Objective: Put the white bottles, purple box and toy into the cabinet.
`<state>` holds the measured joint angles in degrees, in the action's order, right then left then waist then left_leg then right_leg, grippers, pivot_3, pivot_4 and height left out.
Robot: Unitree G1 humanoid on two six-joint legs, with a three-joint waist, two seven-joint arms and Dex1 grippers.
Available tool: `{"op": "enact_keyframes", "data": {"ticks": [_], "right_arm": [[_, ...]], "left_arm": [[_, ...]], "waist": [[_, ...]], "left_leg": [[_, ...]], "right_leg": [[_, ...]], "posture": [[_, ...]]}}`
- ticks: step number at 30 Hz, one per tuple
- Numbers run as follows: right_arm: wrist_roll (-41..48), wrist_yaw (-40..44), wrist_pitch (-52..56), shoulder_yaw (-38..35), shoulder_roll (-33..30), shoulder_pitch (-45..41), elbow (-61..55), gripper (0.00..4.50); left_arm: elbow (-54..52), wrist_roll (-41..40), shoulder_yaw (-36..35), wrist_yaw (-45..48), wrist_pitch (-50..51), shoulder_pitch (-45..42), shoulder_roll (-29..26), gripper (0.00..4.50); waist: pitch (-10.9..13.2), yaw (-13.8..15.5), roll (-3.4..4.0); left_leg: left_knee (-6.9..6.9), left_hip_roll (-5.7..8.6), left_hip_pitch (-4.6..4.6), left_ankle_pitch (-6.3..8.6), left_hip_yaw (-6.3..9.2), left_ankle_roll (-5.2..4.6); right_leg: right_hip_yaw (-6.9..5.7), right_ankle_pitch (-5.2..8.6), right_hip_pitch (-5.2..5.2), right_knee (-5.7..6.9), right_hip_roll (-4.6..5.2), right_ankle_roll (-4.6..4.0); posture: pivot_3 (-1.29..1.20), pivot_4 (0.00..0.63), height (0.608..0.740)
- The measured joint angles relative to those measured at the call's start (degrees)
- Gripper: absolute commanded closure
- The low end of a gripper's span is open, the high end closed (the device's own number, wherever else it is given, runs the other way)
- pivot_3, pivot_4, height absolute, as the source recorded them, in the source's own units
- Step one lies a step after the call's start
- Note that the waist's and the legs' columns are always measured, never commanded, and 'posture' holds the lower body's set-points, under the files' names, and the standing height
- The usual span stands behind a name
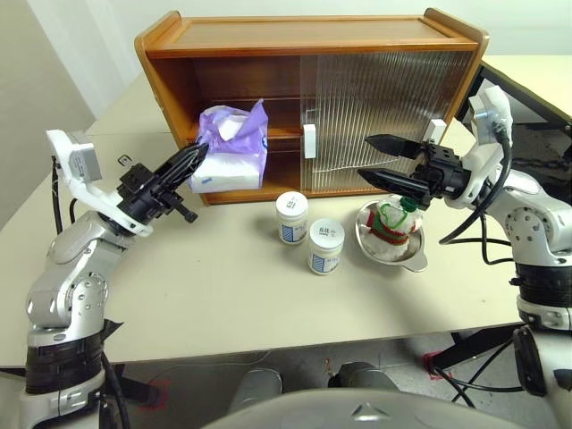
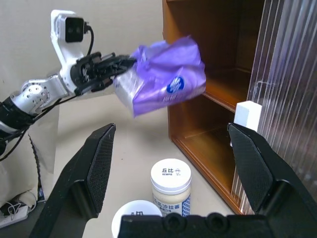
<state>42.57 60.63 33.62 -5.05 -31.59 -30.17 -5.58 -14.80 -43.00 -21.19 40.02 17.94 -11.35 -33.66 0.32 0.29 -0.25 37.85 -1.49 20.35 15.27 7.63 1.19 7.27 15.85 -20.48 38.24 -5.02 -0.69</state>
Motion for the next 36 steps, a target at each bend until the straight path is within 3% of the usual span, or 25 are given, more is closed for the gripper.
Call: {"op": "enact_keyframes", "data": {"ticks": [8, 23, 32, 36], "right_arm": [[0.0, -0.5, 0.0, -0.1, 0.0, 0.2, -0.5, 0.00], [0.0, -1.8, 0.0, -0.3, -0.1, 0.6, -1.1, 0.00], [0.0, -2.0, 0.0, -0.3, 0.1, 0.6, -1.1, 0.00], [0.0, -2.3, 0.0, -0.3, 0.1, 0.6, -1.1, 0.00]], "left_arm": [[7.2, 2.8, 2.6, -1.5, -0.2, -8.9, 1.7, 4.48], [31.8, 14.8, 8.5, -2.5, -7.9, -24.8, 8.0, 4.48], [45.2, 19.5, 8.9, -2.3, -14.4, -32.6, 10.1, 4.48], [47.6, 20.8, 9.0, -1.5, -15.5, -33.4, 10.2, 3.20]], "waist": [[0.0, -0.1, -0.07], [0.1, -0.3, -0.21], [0.2, 0.0, -0.30], [0.3, 0.0, -0.36]], "left_leg": [[0.11, 0.02, -0.14, -0.03, -0.07, -0.05], [0.13, 0.04, -0.09, -0.07, -0.09, -0.11], [0.16, 0.17, -0.17, -0.41, -0.03, -0.34], [0.16, 0.23, -0.24, -0.54, -0.02, -0.36]], "right_leg": [[0.07, -0.09, 0.17, -0.01, 0.03, 0.15], [0.06, -0.38, 0.19, -0.12, 0.04, 0.78], [0.05, -0.43, 0.36, -0.13, 0.13, 0.60], [0.03, -0.47, 0.45, -0.13, 0.17, 0.56]], "posture": [[-0.02, 0.000, 0.740], [-0.03, 0.000, 0.740], [-0.04, 0.000, 0.740], [-0.04, 0.000, 0.740]]}}
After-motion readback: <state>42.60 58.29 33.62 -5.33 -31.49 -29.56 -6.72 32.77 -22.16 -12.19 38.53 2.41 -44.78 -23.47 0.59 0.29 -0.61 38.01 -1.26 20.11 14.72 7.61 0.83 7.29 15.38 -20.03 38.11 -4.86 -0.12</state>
